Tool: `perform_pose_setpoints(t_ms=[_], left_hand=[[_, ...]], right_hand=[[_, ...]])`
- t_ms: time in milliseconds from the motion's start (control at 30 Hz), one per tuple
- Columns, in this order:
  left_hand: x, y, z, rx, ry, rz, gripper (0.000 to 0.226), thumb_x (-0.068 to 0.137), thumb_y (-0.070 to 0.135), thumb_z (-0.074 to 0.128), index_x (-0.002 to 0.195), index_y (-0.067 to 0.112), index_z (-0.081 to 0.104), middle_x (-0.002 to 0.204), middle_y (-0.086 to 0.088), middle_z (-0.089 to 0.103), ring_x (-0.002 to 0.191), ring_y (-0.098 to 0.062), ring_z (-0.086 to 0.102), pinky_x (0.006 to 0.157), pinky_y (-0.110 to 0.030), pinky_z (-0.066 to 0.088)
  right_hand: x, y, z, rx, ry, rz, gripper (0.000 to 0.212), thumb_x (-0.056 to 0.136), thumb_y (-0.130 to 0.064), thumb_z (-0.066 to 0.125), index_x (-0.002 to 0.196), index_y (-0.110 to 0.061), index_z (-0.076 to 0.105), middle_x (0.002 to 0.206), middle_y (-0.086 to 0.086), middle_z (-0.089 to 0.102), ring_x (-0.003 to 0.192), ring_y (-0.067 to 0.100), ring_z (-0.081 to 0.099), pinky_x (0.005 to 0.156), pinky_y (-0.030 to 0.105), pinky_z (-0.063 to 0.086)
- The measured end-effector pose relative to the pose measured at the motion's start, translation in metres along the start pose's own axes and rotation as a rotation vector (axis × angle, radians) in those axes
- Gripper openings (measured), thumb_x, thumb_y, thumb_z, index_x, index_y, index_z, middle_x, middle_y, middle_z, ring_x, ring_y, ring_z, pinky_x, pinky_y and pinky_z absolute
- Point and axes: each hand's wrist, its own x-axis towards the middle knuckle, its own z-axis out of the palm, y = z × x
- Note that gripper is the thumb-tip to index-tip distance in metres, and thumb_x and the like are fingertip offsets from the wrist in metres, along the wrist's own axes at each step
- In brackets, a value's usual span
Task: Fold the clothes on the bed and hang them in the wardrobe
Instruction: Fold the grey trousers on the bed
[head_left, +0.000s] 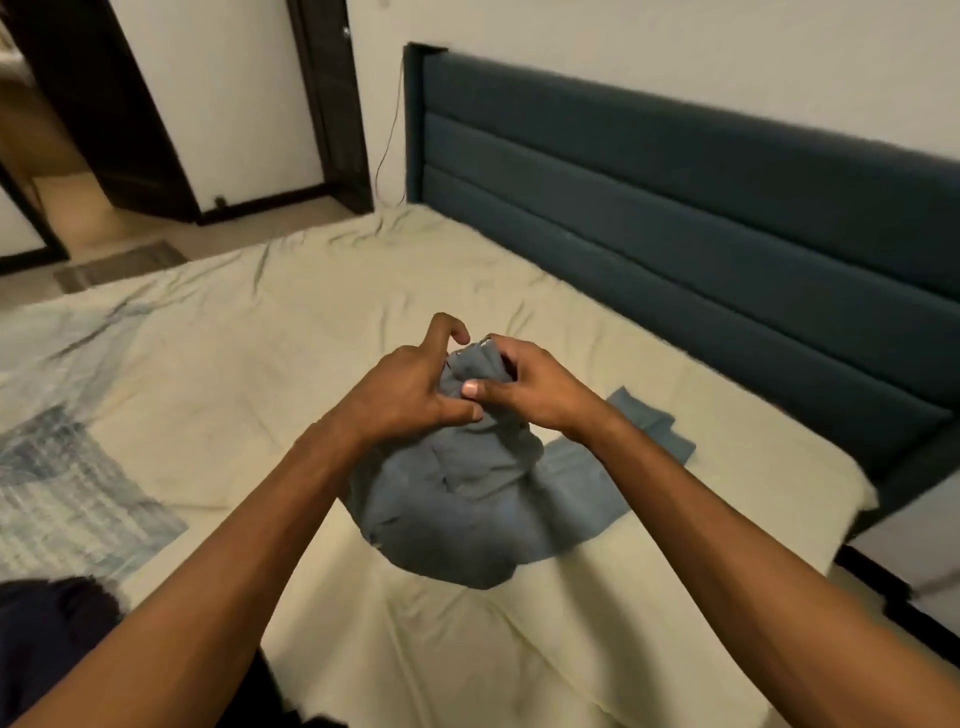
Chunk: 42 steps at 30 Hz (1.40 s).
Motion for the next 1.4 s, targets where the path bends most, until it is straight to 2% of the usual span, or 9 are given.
perform_pose_setpoints(t_ms=[167,333,467,633,700,833,933,1167,1400], left_hand=[[0.005,0.077,-0.064,-0.127,0.064,0.062,0.077,0.074,0.044,0.085,0.132,0.037,0.035,0.101,0.006,0.062,0.090,-0.008,0.061,0.078,-0.029,0.048],[-0.007,0.113,-0.110,-0.007,-0.095,0.052,0.022,0.080,0.041,0.080,0.094,0.038,0.063,0.098,0.008,0.068,0.089,-0.009,0.062,0.074,-0.023,0.048],[-0.008,0.166,-0.152,0.107,0.114,0.173,0.014,0.081,0.036,0.081,0.091,0.037,0.072,0.095,0.004,0.072,0.092,-0.016,0.065,0.084,-0.035,0.052],[-0.004,0.272,-0.225,0.357,0.333,0.387,0.013,0.086,0.038,0.075,0.090,0.030,0.066,0.076,0.011,0.061,0.075,-0.012,0.057,0.074,-0.031,0.044],[0.000,0.308,-0.252,0.454,0.435,0.435,0.017,0.087,0.042,0.073,0.094,0.029,0.065,0.077,0.009,0.058,0.076,-0.014,0.055,0.076,-0.032,0.042],[0.011,0.353,-0.289,0.649,0.563,0.477,0.025,0.086,0.050,0.071,0.093,0.026,0.065,0.080,-0.001,0.060,0.079,-0.025,0.057,0.077,-0.042,0.053],[0.013,0.370,-0.303,0.690,0.558,0.455,0.022,0.087,0.047,0.072,0.090,0.027,0.063,0.083,-0.004,0.063,0.083,-0.029,0.058,0.078,-0.045,0.053],[0.007,0.370,-0.321,0.429,0.646,0.519,0.021,0.087,0.032,0.075,0.097,0.014,0.071,0.086,-0.012,0.070,0.083,-0.031,0.062,0.081,-0.049,0.054],[0.003,0.357,-0.329,0.368,0.671,0.443,0.038,0.075,0.052,0.077,0.084,0.016,0.069,0.078,-0.007,0.065,0.078,-0.028,0.060,0.072,-0.040,0.051]], right_hand=[[-0.035,-0.090,-0.082,-0.031,0.301,-0.124,0.012,0.085,-0.025,0.071,0.092,-0.020,0.062,0.097,0.007,0.068,0.096,0.027,0.065,0.090,0.053,0.051],[-0.088,-0.159,-0.153,0.005,0.550,-0.183,0.021,0.088,-0.012,0.066,0.107,-0.005,0.063,0.103,0.012,0.068,0.095,0.020,0.064,0.090,0.042,0.051],[-0.123,-0.194,-0.199,-0.033,0.684,-0.168,0.020,0.094,0.000,0.061,0.103,-0.018,0.063,0.096,-0.004,0.067,0.088,0.002,0.061,0.084,0.025,0.049],[-0.149,-0.246,-0.261,-0.090,0.939,-0.228,0.016,0.091,-0.009,0.064,0.107,-0.007,0.063,0.104,0.013,0.069,0.097,0.022,0.063,0.090,0.049,0.053],[-0.157,-0.270,-0.283,-0.077,1.008,-0.261,0.024,0.088,-0.018,0.064,0.111,-0.011,0.065,0.107,0.008,0.070,0.101,0.024,0.065,0.091,0.049,0.053],[-0.172,-0.308,-0.311,-0.085,1.055,-0.279,0.022,0.092,-0.015,0.063,0.114,-0.017,0.066,0.109,0.000,0.070,0.102,0.019,0.064,0.093,0.042,0.054],[-0.178,-0.318,-0.326,-0.170,1.006,-0.223,0.019,0.093,-0.015,0.062,0.111,-0.016,0.067,0.106,0.001,0.070,0.101,0.022,0.064,0.094,0.047,0.052],[-0.177,-0.329,-0.344,-0.061,0.988,-0.236,0.009,0.097,-0.020,0.061,0.103,-0.022,0.067,0.102,0.000,0.070,0.102,0.023,0.066,0.095,0.050,0.054],[-0.163,-0.331,-0.337,-0.073,0.983,-0.131,0.020,0.099,-0.032,0.058,0.103,-0.017,0.069,0.104,0.003,0.070,0.099,0.022,0.066,0.089,0.046,0.054]])
